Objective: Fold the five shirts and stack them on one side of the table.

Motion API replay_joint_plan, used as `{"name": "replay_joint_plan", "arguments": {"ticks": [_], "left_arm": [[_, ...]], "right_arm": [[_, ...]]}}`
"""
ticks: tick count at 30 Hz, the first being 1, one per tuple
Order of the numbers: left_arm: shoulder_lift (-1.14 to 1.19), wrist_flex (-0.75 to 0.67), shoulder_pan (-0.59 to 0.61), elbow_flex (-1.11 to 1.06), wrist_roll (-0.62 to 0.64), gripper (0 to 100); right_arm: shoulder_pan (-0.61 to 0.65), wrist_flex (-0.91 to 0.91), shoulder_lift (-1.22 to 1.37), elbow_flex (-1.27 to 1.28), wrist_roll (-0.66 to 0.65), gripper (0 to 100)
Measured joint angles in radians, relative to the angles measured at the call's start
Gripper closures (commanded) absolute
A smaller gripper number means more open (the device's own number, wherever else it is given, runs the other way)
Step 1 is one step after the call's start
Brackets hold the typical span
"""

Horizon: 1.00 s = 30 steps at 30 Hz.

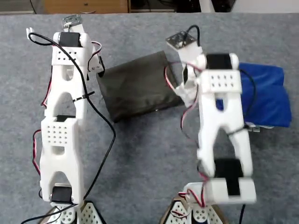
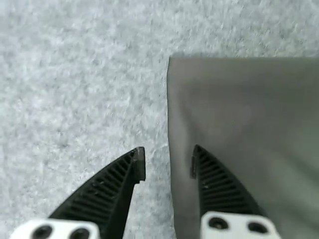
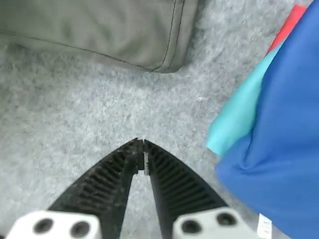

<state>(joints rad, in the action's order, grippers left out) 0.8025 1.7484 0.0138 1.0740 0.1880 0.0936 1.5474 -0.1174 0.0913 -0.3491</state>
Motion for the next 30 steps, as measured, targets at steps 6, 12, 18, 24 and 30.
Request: {"name": "replay_joint_plan", "arguments": {"ticks": [6,12,18,24,30], "left_arm": [[0.005,-0.035,0.009,-0.017,0.002,76],[0.066,-0.089,0.009,-0.018,0.061,76],[0.124,-0.110,0.009,-0.008,0.118,76],[0.216,-0.160,0.009,0.069,0.144,77],[0.327,-0.235,0.009,0.133,0.199,77]], "right_arm": [[0.014,-0.212,-0.132,0.281,0.104,63.4],[0.117,-0.391,-0.078,0.288,0.603,59.6],[0.181,-0.457,0.180,0.204,0.890,60.3],[0.178,-0.459,0.505,-0.032,0.993,60.4],[0.186,-0.393,0.715,-0.255,0.996,60.6]]}}
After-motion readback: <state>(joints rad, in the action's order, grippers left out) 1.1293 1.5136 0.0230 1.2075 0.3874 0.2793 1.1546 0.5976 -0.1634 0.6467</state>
